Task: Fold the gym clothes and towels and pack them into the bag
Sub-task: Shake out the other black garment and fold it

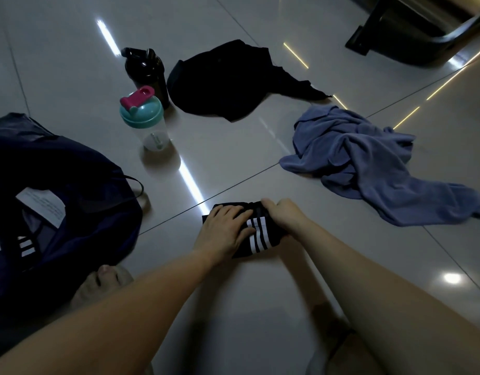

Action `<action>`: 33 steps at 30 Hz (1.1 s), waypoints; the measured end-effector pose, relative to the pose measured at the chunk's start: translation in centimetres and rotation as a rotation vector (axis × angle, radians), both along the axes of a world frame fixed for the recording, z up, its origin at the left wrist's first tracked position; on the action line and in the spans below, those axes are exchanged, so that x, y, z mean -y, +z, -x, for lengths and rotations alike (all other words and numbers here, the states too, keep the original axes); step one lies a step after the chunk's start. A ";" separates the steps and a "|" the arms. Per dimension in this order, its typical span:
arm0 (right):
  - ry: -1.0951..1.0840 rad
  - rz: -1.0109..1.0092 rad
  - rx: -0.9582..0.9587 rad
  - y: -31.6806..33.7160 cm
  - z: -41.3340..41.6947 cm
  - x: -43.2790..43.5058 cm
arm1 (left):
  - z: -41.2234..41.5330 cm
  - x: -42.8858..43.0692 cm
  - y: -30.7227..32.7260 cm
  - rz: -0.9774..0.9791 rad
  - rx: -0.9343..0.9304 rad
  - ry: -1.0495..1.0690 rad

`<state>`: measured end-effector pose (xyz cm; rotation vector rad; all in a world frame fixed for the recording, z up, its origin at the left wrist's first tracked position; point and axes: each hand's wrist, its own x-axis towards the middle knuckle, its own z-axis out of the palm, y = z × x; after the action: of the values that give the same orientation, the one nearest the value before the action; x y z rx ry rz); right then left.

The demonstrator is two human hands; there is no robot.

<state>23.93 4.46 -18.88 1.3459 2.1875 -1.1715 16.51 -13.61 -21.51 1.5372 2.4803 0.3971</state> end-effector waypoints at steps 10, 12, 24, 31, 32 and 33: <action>0.245 -0.231 -0.233 0.3 -3.1 1.0 | -0.3 -0.7 -1.9 0.162 0.112 0.116; 0.197 -0.184 -0.208 -0.5 -3.1 0.8 | -1.0 -0.3 -1.7 0.182 0.103 0.121; -0.218 0.271 -0.013 -0.3 -0.6 0.8 | -0.3 -2.7 2.8 0.309 0.398 0.529; -0.191 0.383 -0.159 1.0 -0.9 1.6 | 0.1 -1.2 2.6 0.228 0.622 0.526; -0.177 0.387 -0.196 1.7 -0.9 1.3 | 0.4 -1.0 3.0 0.175 0.692 0.517; -0.155 0.382 -0.234 2.6 -0.9 1.0 | 0.7 -0.8 3.8 0.119 0.752 0.509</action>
<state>24.82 3.47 -16.28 1.2798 1.8912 -1.7787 15.79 -12.77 -17.68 0.5232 2.1651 0.7246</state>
